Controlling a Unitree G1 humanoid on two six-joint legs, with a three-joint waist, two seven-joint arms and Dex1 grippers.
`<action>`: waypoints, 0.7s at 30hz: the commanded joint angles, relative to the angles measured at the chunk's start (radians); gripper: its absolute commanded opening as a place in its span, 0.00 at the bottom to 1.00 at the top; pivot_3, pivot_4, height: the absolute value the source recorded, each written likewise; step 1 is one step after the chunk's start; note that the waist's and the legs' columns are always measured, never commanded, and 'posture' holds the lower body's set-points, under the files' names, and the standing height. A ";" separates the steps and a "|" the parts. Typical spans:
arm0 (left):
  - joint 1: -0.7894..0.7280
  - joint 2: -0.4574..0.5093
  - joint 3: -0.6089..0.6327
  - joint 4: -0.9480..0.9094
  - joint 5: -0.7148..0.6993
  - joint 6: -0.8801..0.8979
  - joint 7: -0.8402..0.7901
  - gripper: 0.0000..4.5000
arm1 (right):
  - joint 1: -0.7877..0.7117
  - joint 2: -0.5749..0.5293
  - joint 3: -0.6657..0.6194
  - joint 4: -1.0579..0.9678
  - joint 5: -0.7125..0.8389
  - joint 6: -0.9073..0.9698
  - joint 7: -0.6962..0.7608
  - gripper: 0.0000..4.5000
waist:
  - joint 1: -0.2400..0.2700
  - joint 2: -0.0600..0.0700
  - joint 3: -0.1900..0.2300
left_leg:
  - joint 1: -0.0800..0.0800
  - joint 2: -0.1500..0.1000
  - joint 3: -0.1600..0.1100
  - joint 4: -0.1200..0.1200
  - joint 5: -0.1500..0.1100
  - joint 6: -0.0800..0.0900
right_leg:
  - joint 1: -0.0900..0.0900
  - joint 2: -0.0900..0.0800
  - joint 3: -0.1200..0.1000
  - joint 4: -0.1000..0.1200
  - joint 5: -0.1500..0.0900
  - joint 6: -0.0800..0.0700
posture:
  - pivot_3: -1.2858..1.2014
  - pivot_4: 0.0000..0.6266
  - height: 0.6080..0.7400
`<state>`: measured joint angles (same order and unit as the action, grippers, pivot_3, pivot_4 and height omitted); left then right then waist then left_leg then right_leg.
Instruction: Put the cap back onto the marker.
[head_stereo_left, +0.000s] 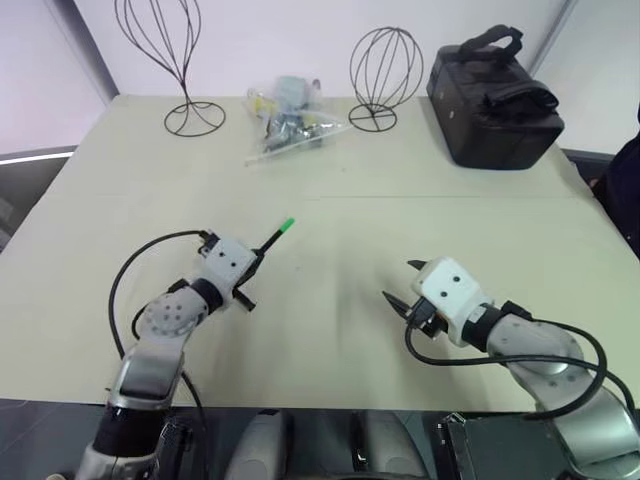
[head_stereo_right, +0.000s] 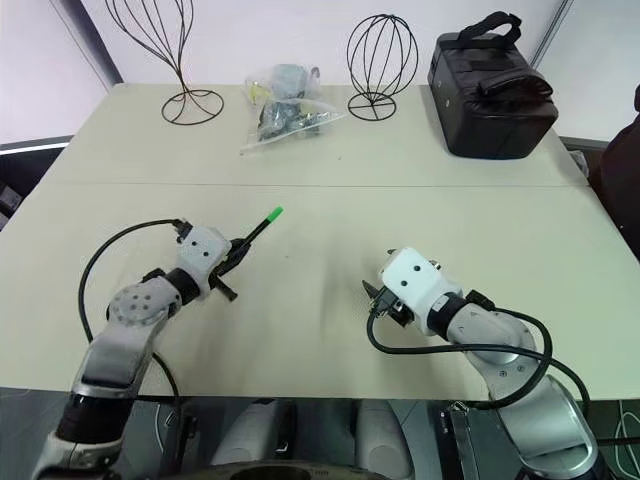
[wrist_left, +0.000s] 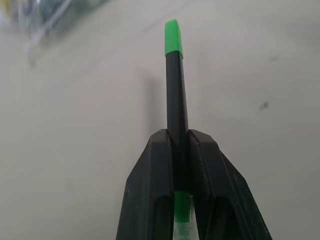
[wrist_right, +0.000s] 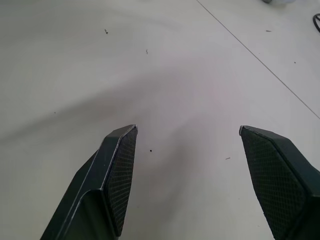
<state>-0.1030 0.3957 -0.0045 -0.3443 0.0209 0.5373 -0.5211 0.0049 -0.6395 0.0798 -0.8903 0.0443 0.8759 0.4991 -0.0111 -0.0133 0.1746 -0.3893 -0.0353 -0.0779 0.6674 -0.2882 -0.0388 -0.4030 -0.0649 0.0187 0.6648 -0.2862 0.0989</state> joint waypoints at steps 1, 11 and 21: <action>0.008 0.005 0.035 -0.048 -0.030 0.112 0.023 0.00 | 0.000 0.005 -0.006 -0.042 0.009 -0.005 -0.011 0.73 | 0.000 0.000 0.000 | 0.000 0.000 0.000 0.000 0.000 0.000 | 0.000 0.000 0.000 0.000 0.000 0.000 | 0.52 0.24 1.00; 0.006 0.073 0.005 -0.019 -0.028 0.120 0.024 0.00 | -0.001 0.015 -0.034 -0.056 0.020 0.007 -0.035 0.73 | -0.001 0.000 0.000 | 0.001 0.000 0.000 -0.001 0.000 0.000 | 0.000 0.000 0.000 0.000 0.000 0.000 | 0.52 0.24 1.00; 0.016 0.077 0.015 -0.023 -0.076 0.023 -0.001 1.00 | 0.000 0.014 -0.024 -0.057 0.026 0.006 -0.046 0.75 | 0.003 0.000 0.000 | 0.001 0.000 0.000 -0.001 0.000 0.000 | 0.001 -0.001 0.000 -0.001 0.000 0.000 | 0.52 0.24 1.00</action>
<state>-0.0894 0.4731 0.0051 -0.3526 -0.0331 0.5945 -0.5097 0.0057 -0.6266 0.0648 -0.9017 0.0631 0.8879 0.4590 -0.0079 -0.0129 0.1742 -0.3888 -0.0356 -0.0779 0.6668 -0.2882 -0.0389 -0.4021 -0.0665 0.0187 0.6634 -0.2863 0.0986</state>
